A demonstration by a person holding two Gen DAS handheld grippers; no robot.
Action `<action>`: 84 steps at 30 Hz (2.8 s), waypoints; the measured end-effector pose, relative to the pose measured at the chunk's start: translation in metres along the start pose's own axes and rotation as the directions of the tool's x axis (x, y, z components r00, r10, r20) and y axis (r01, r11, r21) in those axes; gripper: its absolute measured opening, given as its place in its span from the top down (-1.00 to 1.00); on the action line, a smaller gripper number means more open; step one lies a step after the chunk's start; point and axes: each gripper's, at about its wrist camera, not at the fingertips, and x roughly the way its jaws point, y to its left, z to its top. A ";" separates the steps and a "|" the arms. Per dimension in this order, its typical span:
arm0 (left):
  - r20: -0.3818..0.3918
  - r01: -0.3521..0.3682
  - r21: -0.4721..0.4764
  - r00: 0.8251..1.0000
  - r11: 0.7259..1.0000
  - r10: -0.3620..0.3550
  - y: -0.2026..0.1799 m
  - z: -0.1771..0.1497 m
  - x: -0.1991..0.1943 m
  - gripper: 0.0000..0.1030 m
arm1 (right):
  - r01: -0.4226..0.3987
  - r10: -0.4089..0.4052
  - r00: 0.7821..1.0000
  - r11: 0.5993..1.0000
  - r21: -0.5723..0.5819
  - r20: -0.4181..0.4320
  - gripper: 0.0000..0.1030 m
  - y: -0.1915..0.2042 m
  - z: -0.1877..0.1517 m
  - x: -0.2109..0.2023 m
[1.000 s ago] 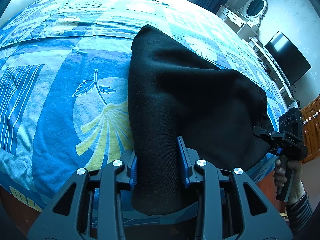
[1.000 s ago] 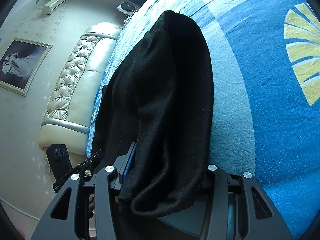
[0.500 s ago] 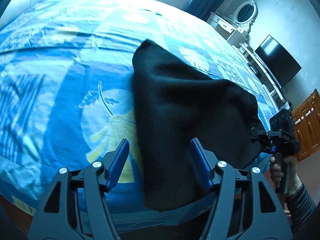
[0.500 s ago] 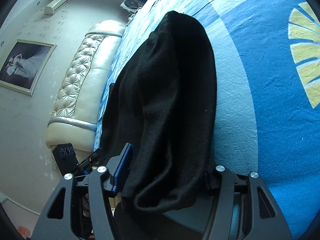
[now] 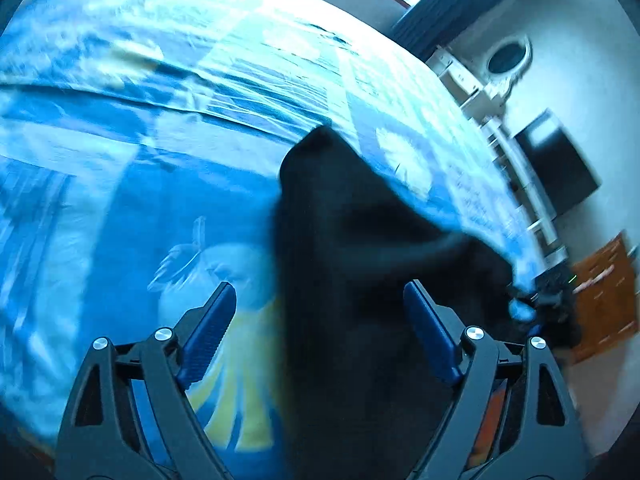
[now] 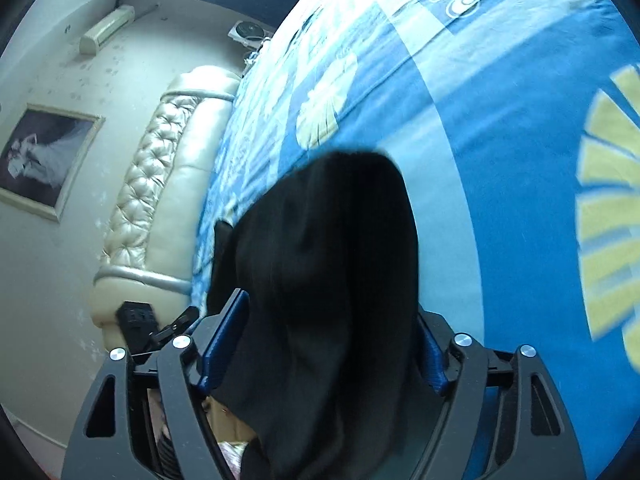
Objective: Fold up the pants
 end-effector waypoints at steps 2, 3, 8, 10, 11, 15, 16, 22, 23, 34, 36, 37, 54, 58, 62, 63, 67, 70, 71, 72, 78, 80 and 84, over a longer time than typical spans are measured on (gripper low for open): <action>-0.020 0.030 -0.051 0.999 0.998 -0.031 0.010 0.014 0.013 -0.67 | -0.012 0.012 1.000 1.000 0.015 -0.001 -0.48 -0.004 0.008 0.006; -0.036 0.038 -0.068 0.999 0.997 -0.040 0.014 0.021 0.021 -0.67 | -0.021 0.021 1.000 0.999 0.025 -0.002 -0.48 -0.006 0.012 0.009; -0.113 0.022 -0.052 0.993 0.998 -0.027 0.022 0.036 0.052 -0.62 | -0.010 0.010 0.999 1.000 -0.013 -0.036 -0.36 0.001 0.019 0.021; -0.108 0.009 -0.003 0.994 1.000 -0.009 0.017 0.038 0.055 -0.15 | 0.030 -0.033 0.998 0.998 -0.049 -0.046 -0.07 0.005 0.019 0.026; -0.120 0.033 0.012 0.992 0.999 -0.031 0.014 0.038 0.057 0.30 | 0.028 -0.030 0.999 0.998 -0.051 -0.044 0.03 0.006 0.020 0.027; -0.079 0.000 0.022 0.997 1.000 0.002 0.009 0.044 0.053 0.52 | 0.029 -0.032 0.999 0.989 -0.144 -0.015 0.26 0.028 0.023 0.028; -0.070 -0.004 0.014 0.998 1.000 0.005 0.010 0.046 0.052 0.56 | 0.028 -0.029 1.000 0.987 -0.160 -0.006 0.28 0.034 0.026 0.029; -0.020 -0.049 -0.025 0.999 0.998 0.049 0.025 0.065 0.045 0.63 | 0.021 -0.019 1.000 0.979 -0.202 0.012 0.31 0.042 0.048 0.046; -0.022 -0.062 -0.018 0.998 0.998 0.062 0.025 0.066 0.047 0.63 | 0.034 -0.034 0.999 0.983 -0.183 0.004 0.31 0.033 0.050 0.051; 0.000 -0.147 0.002 0.989 0.989 0.147 0.022 0.056 0.043 0.12 | -0.021 0.021 0.999 1.000 -0.018 0.032 -0.02 -0.004 0.036 0.025; 0.020 -0.178 0.014 0.984 0.984 0.178 0.021 0.049 0.032 0.03 | -0.014 0.014 0.999 1.000 -0.005 0.040 -0.06 -0.008 0.028 0.014; 0.029 -0.185 0.014 0.982 0.983 0.185 0.022 0.047 0.027 -0.03 | -0.004 0.005 0.999 1.000 -0.003 0.044 -0.07 -0.009 0.024 0.009; 0.162 -0.398 0.153 0.913 0.904 0.375 -0.059 -0.089 -0.066 -0.74 | 0.290 -0.285 0.954 0.955 -0.054 0.094 -0.43 0.014 -0.077 -0.047; 0.201 -0.430 0.213 0.898 0.877 0.392 -0.088 -0.111 -0.074 -0.80 | 0.448 -0.430 0.892 0.881 -0.153 0.136 -0.43 0.036 -0.103 -0.047; 0.233 -0.459 0.241 0.883 0.855 0.408 -0.104 -0.129 -0.079 -0.87 | 0.514 -0.481 0.856 0.831 -0.213 0.191 -0.44 0.059 -0.119 -0.047; 0.234 -0.457 0.236 0.883 0.858 0.406 -0.105 -0.133 -0.080 -0.87 | 0.532 -0.492 0.844 0.815 -0.227 0.212 -0.44 0.066 -0.125 -0.047; 0.243 -0.459 0.226 0.881 0.859 0.407 -0.107 -0.143 -0.082 -0.87 | 0.590 -0.524 0.805 0.754 -0.289 0.277 -0.50 0.082 -0.139 -0.040; 0.256 -0.467 0.236 0.876 0.852 0.410 -0.110 -0.146 -0.079 -0.88 | 0.628 -0.556 0.778 0.697 -0.346 0.292 -0.50 0.089 -0.147 -0.028; 0.253 -0.465 0.235 0.877 0.854 0.408 -0.110 -0.146 -0.079 -0.88 | 0.632 -0.558 0.775 0.691 -0.351 0.296 -0.50 0.091 -0.150 -0.026; 0.252 -0.464 0.232 0.877 0.855 0.408 -0.109 -0.146 -0.078 -0.88 | 0.631 -0.558 0.776 0.691 -0.352 0.295 -0.50 0.090 -0.150 -0.025; 0.246 -0.496 0.232 0.862 0.837 0.443 -0.107 -0.147 -0.070 -0.88 | 0.640 -0.566 0.768 0.689 -0.340 0.298 -0.50 0.084 -0.147 -0.026; 0.258 -0.508 0.243 0.855 0.826 0.450 -0.109 -0.148 -0.069 -0.88 | 0.638 -0.564 0.769 0.694 -0.334 0.300 -0.50 0.083 -0.147 -0.026; 0.279 -0.536 0.267 0.839 0.801 0.468 -0.115 -0.150 -0.067 -0.88 | 0.640 -0.566 0.768 0.696 -0.326 0.300 -0.50 0.082 -0.148 -0.027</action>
